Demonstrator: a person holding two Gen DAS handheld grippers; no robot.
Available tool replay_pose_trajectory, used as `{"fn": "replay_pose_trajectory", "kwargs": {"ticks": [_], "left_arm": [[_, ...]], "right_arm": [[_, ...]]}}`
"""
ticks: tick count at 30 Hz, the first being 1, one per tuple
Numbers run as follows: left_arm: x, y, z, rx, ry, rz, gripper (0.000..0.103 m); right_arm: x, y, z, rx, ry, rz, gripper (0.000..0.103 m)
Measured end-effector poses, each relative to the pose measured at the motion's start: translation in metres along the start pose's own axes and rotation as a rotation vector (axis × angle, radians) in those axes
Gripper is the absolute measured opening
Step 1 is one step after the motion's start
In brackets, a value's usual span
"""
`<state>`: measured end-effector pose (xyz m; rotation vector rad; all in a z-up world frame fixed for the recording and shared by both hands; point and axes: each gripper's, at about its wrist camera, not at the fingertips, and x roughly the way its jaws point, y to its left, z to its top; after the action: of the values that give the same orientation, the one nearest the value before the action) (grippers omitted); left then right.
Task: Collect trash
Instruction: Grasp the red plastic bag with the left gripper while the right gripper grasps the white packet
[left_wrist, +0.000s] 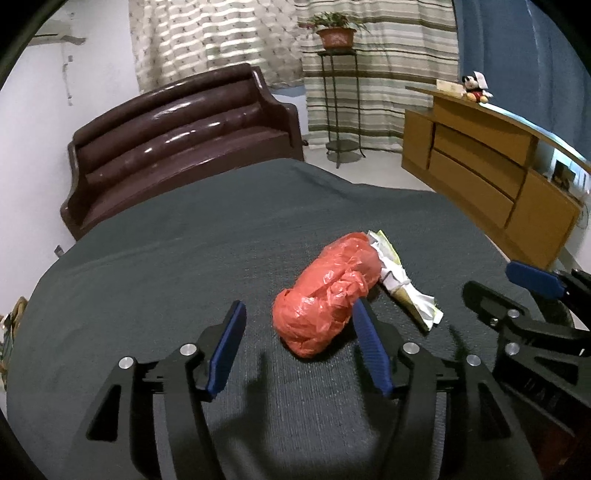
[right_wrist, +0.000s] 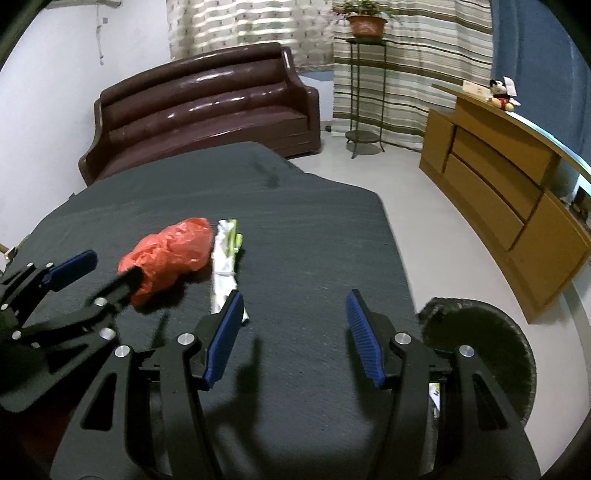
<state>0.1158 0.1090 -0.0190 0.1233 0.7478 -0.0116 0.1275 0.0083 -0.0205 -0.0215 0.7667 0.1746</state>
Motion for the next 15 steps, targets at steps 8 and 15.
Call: {"fn": "replay_pose_trajectory", "kwargs": {"ticks": [8,15], "left_arm": [[0.018,0.008,0.008,0.045,0.017,-0.052,0.059],[0.026,0.008,0.01,0.065,0.026,-0.085,0.055]], "right_arm": [[0.012,0.006,0.004,0.0,0.024,-0.012,0.056],[0.019,0.001,0.008,0.026,0.04,-0.012,0.056]]}}
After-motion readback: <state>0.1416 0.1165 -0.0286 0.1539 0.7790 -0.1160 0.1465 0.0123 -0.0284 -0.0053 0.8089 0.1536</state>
